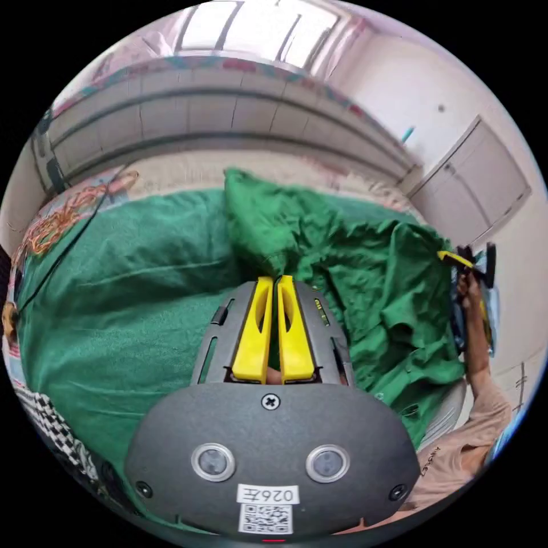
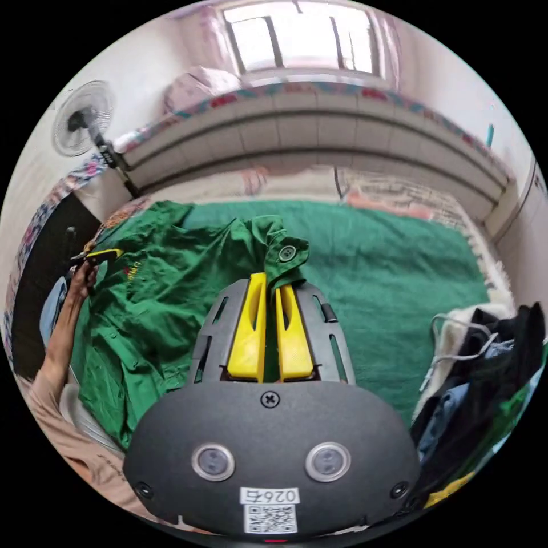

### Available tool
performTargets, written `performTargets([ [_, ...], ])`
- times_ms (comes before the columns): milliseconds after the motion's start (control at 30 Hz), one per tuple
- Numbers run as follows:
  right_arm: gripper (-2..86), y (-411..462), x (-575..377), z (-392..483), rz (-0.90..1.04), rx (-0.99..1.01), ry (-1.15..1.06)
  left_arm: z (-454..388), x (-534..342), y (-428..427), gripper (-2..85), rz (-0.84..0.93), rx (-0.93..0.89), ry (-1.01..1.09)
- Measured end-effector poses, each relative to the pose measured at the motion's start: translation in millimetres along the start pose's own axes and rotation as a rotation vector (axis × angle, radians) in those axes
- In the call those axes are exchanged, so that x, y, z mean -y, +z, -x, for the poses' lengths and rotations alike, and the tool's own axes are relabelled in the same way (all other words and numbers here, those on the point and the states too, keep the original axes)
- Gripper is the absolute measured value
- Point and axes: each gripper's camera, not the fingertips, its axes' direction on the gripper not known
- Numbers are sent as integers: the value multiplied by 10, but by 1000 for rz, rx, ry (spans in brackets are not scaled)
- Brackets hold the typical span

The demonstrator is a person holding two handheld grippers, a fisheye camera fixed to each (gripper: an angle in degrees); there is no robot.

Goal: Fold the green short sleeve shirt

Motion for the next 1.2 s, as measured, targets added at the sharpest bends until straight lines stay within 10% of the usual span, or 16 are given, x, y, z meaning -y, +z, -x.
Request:
performTargets([
  [333,63,-2006,-253,770,-508,-284,-168,-41,-40,-1521,102,-551,72,108],
  [467,123,-1279,480,89,-161,-221,88,190,210,-1168,121,-363,55,-48],
  [967,174,-1421,-3839,-279,139,-57,165,-176,-2985,-341,245,189,-277,-47],
  [1200,-3,-969,-4138,-774,203,464,323,-795,-2759,-224,11,274,-50,60],
])
